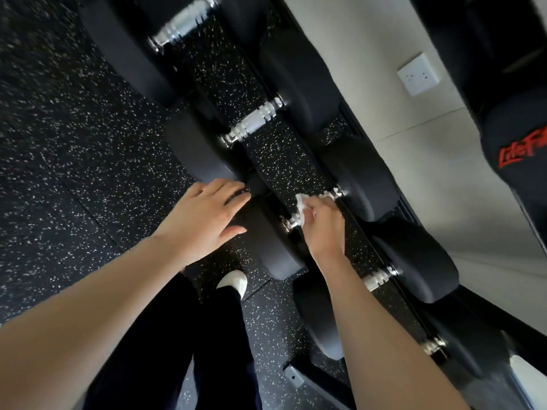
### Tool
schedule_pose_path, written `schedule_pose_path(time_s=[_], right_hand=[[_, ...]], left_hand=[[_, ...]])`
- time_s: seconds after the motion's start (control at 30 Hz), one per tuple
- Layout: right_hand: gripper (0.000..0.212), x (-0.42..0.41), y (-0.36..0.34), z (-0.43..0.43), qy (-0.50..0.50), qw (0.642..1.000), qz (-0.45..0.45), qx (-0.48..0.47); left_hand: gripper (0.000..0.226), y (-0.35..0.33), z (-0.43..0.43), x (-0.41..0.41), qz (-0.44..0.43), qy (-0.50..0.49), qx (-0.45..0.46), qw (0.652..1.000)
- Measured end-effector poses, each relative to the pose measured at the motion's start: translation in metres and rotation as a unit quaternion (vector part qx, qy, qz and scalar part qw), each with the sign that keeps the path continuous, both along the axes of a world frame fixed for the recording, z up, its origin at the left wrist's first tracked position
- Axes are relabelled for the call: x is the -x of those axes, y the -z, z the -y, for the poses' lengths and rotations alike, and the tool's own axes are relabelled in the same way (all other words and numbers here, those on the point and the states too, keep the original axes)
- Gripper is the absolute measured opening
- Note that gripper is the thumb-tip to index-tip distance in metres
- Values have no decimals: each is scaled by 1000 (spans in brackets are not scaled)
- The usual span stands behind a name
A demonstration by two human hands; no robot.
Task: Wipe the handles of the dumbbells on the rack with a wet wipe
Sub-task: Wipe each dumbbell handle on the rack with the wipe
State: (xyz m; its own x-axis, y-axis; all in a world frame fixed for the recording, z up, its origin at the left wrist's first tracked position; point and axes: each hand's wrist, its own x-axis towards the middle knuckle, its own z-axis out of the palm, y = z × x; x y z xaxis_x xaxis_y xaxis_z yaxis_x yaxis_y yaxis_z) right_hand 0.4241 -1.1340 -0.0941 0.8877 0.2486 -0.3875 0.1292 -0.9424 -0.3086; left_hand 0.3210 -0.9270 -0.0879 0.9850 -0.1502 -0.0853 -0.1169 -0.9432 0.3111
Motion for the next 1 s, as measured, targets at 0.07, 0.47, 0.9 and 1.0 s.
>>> schedule_pose_path(time_s=[0.07,0.47,0.9,1.0], right_hand=[[23,-2,-6,-12,21,999,15,-27],[12,-38,8,-131,164,972,119,-115],[14,-93,33,-196,493,838,150,-180],[14,-97,41,-201,514,816,165,-205]], left_hand=[[61,-4,-13,-5,-2,-16,-15,1000],[64,15,-92,-39,-31,8,-2,999],[66,33,-118,-56,-46,50,52,996],[63,35,-119,-56,-40,49,52,997]])
